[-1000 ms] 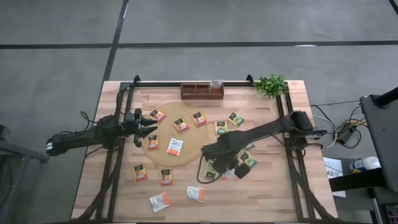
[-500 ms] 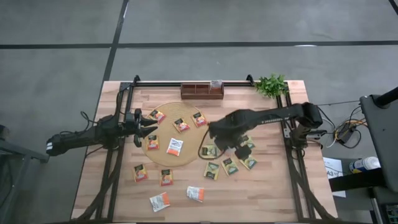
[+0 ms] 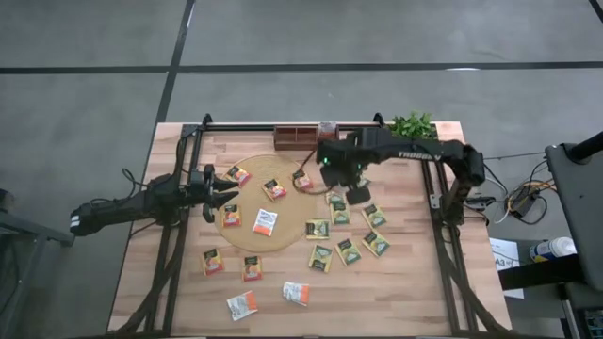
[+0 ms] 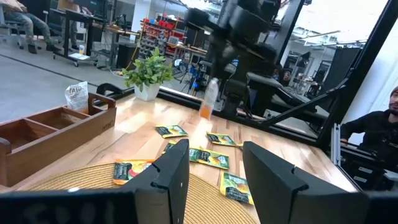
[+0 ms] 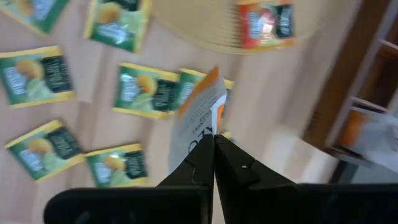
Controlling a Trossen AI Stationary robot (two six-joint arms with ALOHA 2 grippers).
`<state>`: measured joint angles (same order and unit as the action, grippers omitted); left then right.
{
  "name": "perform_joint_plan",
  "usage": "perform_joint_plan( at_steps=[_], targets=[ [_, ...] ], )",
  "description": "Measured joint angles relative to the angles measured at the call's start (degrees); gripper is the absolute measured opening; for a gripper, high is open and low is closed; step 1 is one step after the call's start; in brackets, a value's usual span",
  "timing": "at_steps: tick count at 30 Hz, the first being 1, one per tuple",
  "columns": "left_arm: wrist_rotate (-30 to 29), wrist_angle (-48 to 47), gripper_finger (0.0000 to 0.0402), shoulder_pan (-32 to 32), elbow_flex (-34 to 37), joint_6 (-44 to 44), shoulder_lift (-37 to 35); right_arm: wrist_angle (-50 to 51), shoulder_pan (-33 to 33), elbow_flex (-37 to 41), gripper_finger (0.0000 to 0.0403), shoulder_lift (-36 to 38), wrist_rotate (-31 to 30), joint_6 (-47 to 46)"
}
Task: Pick & Place Tea
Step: Put the white tea bag into the right section of the wooden organizer
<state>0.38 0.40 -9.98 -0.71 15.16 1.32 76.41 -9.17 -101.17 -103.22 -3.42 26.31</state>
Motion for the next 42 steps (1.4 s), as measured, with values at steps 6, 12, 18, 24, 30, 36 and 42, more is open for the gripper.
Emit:
perform_joint_plan(
  at_steps=[6, 12, 18, 24, 30, 36, 42],
  targets=[
    [0.0, 0.0, 0.0145, 0.0, 0.0, 0.0, 0.0, 0.1, -4.9, -1.8, 0.0008, 0.0, -2.9, 2.2],
    [0.0, 0.0, 0.0145, 0.0, 0.0, 0.0, 0.0, -0.4, -9.0, -2.7, 0.0008, 0.0, -5.3, 5.6],
    [0.0, 0.0, 0.0145, 0.0, 0.0, 0.0, 0.0, -2.5, -12.1, -2.7, 0.0008, 0.0, -8.7, 8.6],
    [0.0, 0.0, 0.0145, 0.0, 0.0, 0.0, 0.0, -4.9, -13.6, -2.9, 0.0008, -0.1, -8.8, 6.9],
    [0.0, 0.0, 0.0145, 0.0, 0.0, 0.0, 0.0, -6.5, -14.4, -4.9, 0.0008, -2.7, -9.6, 7.5],
    [0.0, 0.0, 0.0145, 0.0, 0.0, 0.0, 0.0, -6.1, -15.2, -11.3, 0.0008, -7.7, -10.1, 9.9],
    [0.0, 0.0, 0.0145, 0.0, 0.0, 0.0, 0.0, -3.4, -15.9, -19.5, 0.0008, -14.0, -10.2, 15.0]
  ],
)
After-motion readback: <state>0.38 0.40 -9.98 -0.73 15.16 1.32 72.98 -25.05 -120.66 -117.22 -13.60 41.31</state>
